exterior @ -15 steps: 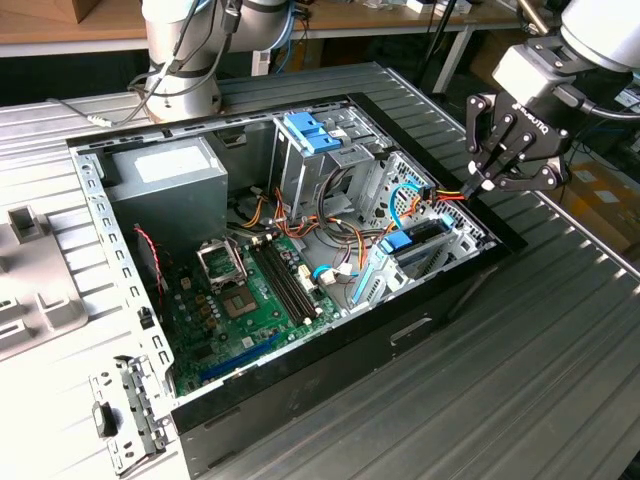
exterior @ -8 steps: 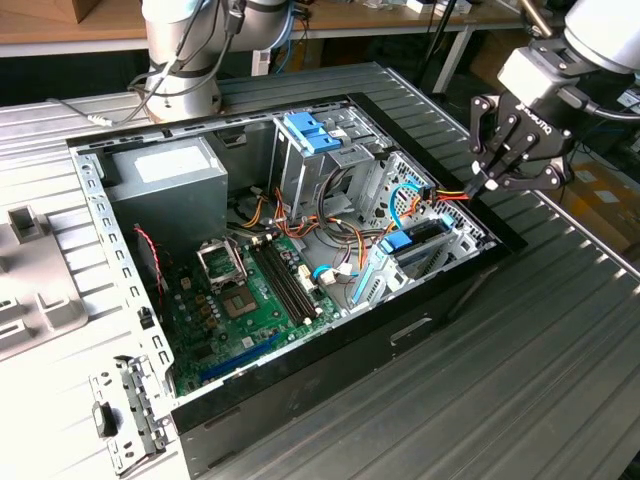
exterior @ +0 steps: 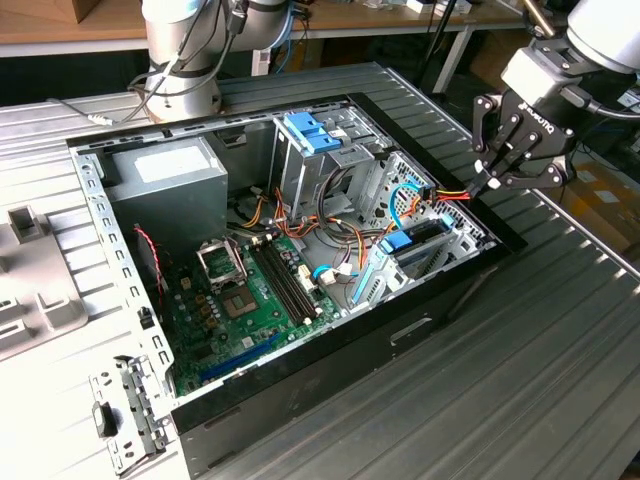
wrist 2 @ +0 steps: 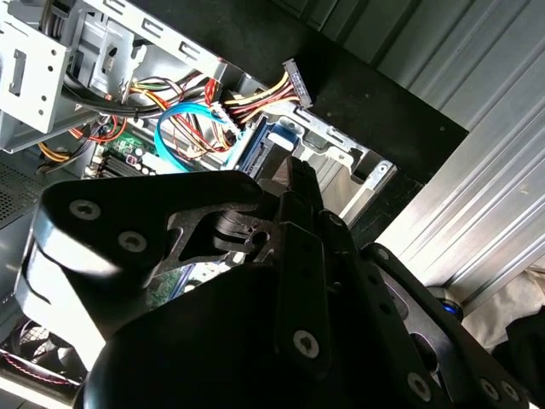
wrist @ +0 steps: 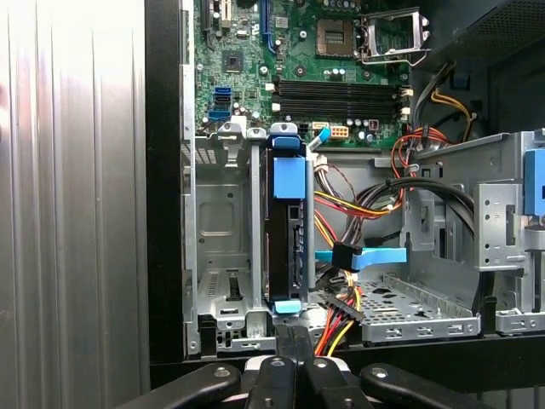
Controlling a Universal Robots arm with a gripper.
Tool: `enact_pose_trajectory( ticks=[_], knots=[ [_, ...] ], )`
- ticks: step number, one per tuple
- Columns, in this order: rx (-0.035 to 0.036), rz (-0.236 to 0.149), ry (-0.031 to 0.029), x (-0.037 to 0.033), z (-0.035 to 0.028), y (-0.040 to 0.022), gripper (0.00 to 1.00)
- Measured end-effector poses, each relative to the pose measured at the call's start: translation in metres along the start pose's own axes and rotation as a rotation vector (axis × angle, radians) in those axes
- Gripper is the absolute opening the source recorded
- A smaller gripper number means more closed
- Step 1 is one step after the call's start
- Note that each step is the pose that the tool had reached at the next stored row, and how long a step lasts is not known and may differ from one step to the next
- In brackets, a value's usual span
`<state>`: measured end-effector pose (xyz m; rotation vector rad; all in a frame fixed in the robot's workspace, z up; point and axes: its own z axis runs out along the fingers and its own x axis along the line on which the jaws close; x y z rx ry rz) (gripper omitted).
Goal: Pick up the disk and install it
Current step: 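Insert the first disk wire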
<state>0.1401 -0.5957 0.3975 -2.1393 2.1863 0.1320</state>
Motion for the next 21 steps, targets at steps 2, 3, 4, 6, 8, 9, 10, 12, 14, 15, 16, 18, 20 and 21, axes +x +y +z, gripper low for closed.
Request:
enact_pose_trajectory(
  ticks=[2, 3, 4, 6, 8, 9, 10, 12, 14, 15, 16, 18, 20, 21],
  knots=[
    [0.0, 0.0, -0.0001, 0.0, 0.0, -0.0001, 0.24],
    [0.0, 0.0, 0.0, 0.0, 0.0, -0.0001, 0.24],
    [0.0, 0.0, 0.0, 0.0, 0.0, -0.0001, 0.29],
    [0.0, 0.0, 0.0, 0.0, 0.0, -0.0001, 0.36],
    [0.0, 0.0, 0.0, 0.0, 0.0, -0.0002, 0.42],
    [0.0, 0.0, 0.0, 0.0, 0.0001, -0.0003, 0.42],
    [-0.0003, -0.003, 0.0001, 0.0001, 0.0002, -0.0004, 0.42],
    [-0.0033, -0.028, 0.0003, 0.0, 0.0005, -0.0005, 0.42],
    [-0.0146, -0.124, 0.0007, 0.0, 0.0005, -0.0005, 0.42],
    [-0.0214, -0.181, 0.0011, 0.0001, 0.0005, -0.0005, 0.42],
    [-0.0238, -0.202, 0.0012, 0.0001, 0.0006, -0.0005, 0.42],
    [-0.0254, -0.215, 0.0012, 0.0001, 0.0006, -0.0005, 0.42],
    [-0.0283, -0.24, 0.0014, 0.0001, 0.0006, -0.0005, 0.42],
    [-0.029, -0.246, 0.0014, 0.0001, 0.0006, -0.0005, 0.42]
  ],
)
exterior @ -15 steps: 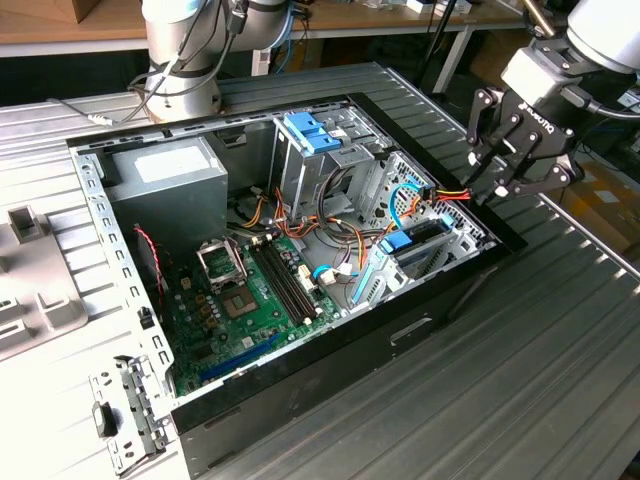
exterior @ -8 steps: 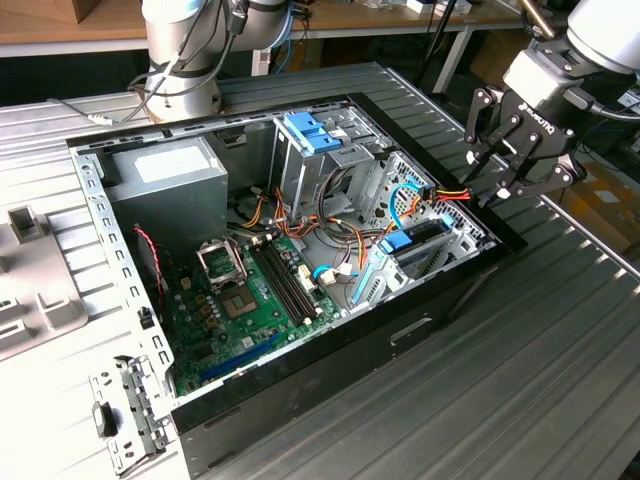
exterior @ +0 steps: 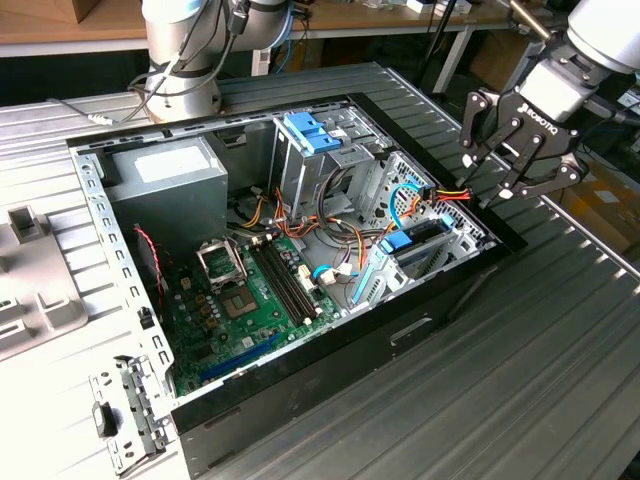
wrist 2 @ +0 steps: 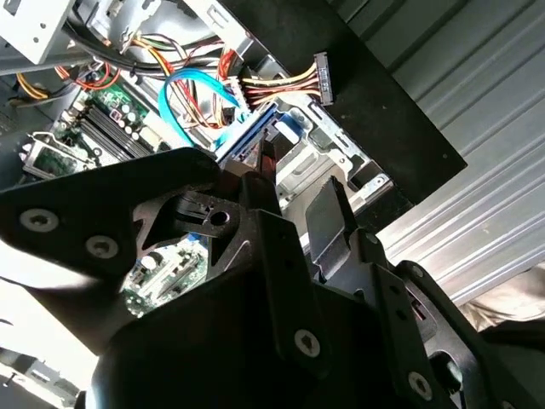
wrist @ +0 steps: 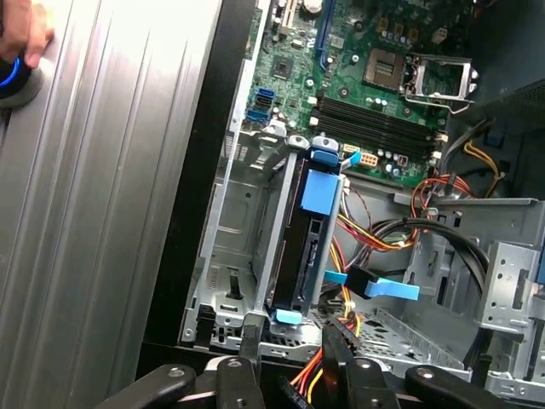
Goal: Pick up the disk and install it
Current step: 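Insert the first disk wire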
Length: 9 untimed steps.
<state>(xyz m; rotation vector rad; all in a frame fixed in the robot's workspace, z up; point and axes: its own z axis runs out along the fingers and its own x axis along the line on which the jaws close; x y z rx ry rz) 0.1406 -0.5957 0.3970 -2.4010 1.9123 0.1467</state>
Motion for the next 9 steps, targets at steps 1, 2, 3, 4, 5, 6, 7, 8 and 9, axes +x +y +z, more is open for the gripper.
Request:
enact_pose_trajectory(
  ticks=[1, 2, 3, 4, 5, 6, 7, 8, 9],
  knots=[
    [-0.0007, -0.007, 0.0, 0.0, 0.0, 0.0, 0.42],
    [-0.0016, -0.014, 0.0001, 0.0, 0.0, 0.0, 0.42],
    [-0.0023, -0.02, 0.0, 0.0, 0.0, 0.0, 0.42],
    [-0.0031, -0.026, 0.0001, 0.0, 0.0, 0.0, 0.42],
    [-0.0038, -0.033, 0.0002, 0.0, 0.0, 0.0, 0.42],
    [-0.0045, -0.039, 0.0002, 0.0, 0.0, 0.0, 0.42],
    [-0.0052, -0.044, 0.0002, 0.0, 0.0, 0.0, 0.42],
    [-0.006, -0.051, 0.0002, 0.0, 0.0, 0.0, 0.42],
    [-0.0067, -0.057, 0.0002, 0.0, 0.0, 0.0, 0.42]
  ],
)
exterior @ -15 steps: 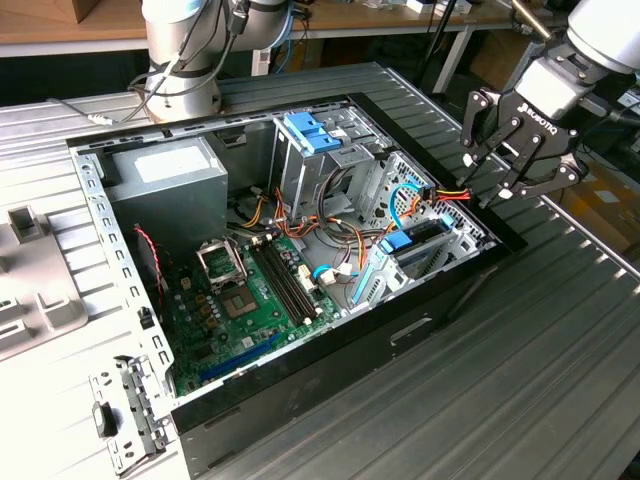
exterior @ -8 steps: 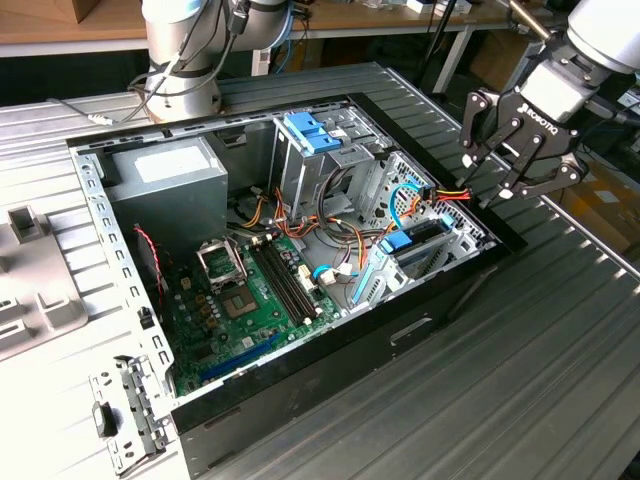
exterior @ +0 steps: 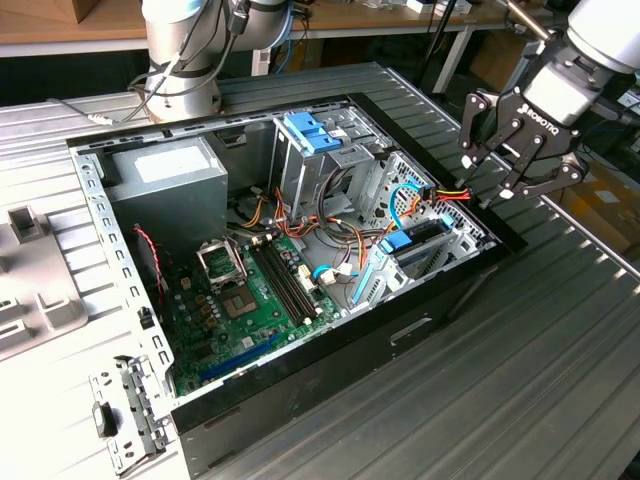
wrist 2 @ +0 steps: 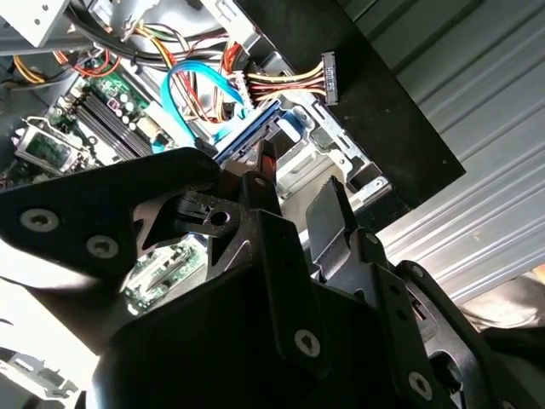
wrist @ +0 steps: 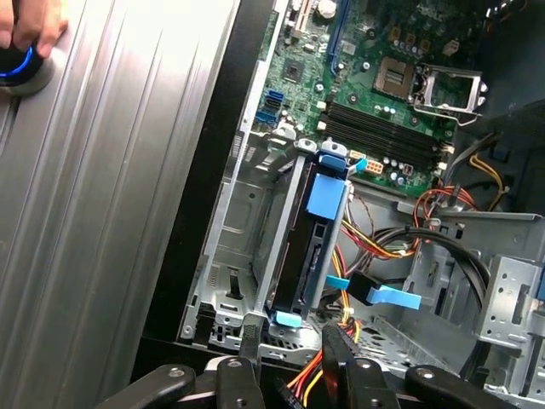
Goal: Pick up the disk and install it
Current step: 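Insert the first disk wire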
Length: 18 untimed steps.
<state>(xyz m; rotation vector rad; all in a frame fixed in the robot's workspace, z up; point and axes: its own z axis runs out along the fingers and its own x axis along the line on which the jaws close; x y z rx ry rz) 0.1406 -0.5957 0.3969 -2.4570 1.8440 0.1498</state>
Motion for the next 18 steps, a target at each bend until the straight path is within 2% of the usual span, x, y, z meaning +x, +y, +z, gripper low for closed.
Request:
enact_pose_trajectory(
  ticks=[6, 14, 16, 18],
  knots=[
    [-0.0047, -0.04, 0.0003, 0.0, 0.0, 0.0, 0.42],
    [-0.0198, -0.167, 0.0012, 0.0001, 0.0001, -0.0006, 0.42],
    [-0.0254, -0.215, 0.0013, 0.0011, 0.0007, -0.0033, 0.42],
    [-0.0278, -0.236, 0.0014, 0.0022, 0.0016, -0.0068, 0.42]
  ],
)
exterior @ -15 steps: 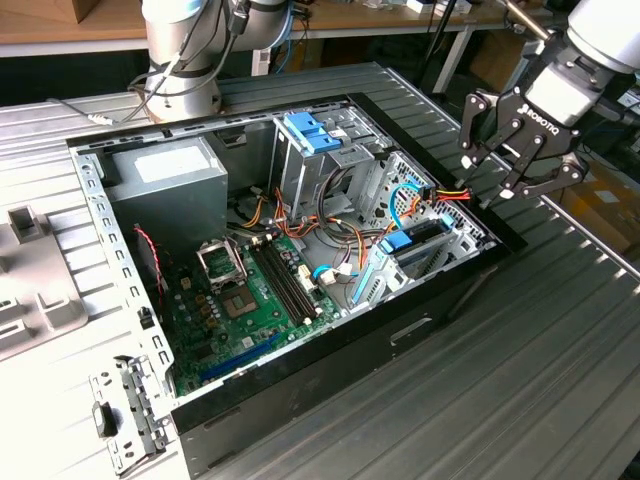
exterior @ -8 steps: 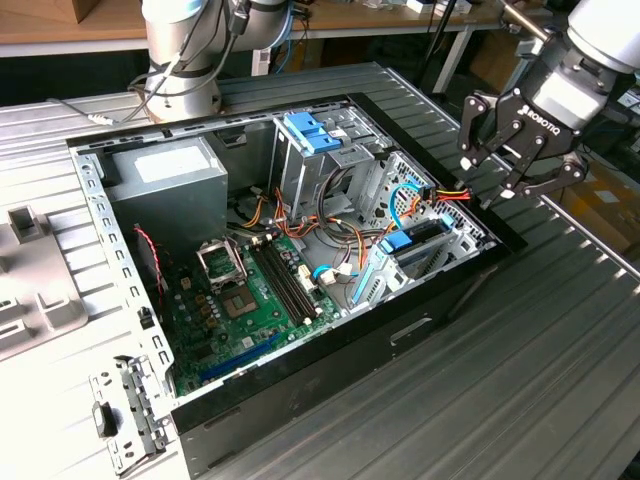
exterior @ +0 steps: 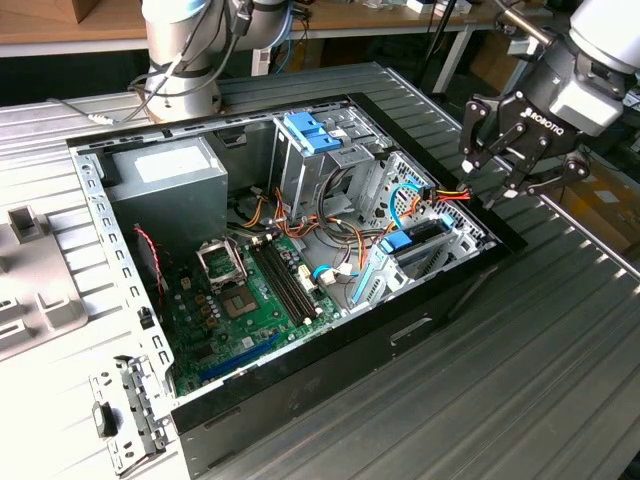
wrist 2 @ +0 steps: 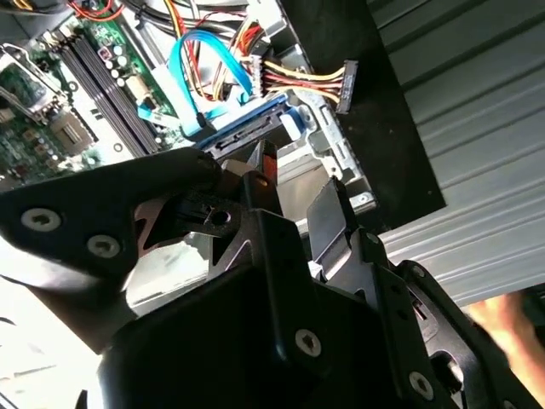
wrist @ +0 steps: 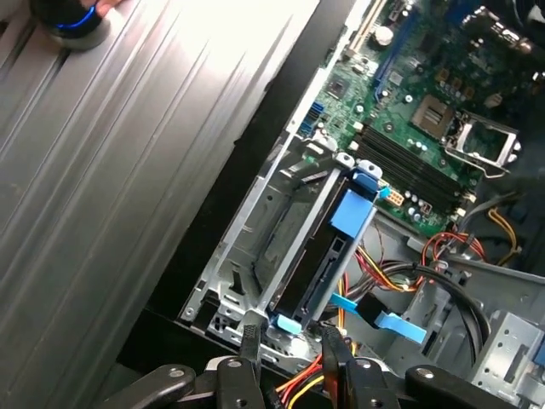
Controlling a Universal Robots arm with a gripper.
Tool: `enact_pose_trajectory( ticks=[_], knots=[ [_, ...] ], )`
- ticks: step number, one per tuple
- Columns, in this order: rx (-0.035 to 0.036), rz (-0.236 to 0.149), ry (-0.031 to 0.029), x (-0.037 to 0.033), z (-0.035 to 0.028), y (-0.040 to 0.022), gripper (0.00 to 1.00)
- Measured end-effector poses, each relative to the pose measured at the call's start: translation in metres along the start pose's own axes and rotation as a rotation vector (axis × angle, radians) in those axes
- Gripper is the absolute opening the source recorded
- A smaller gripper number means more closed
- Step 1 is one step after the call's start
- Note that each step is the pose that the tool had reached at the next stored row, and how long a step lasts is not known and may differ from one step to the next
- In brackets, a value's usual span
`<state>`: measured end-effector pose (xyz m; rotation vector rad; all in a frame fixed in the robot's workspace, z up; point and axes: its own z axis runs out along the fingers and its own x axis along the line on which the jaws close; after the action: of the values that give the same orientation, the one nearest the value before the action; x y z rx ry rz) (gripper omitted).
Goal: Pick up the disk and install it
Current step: 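Insert the first disk wire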
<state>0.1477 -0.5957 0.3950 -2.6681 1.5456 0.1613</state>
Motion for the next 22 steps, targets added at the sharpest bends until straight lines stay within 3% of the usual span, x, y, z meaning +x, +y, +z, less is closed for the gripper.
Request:
enact_pose_trajectory(
  ticks=[14, 22],
  knots=[
    [-0.0118, -0.099, 0.0006, 0.0102, 0.0178, -0.0241, 0.42],
    [-0.0221, -0.186, 0.0012, 0.0126, 0.0246, -0.0297, 0.42]
  ],
)
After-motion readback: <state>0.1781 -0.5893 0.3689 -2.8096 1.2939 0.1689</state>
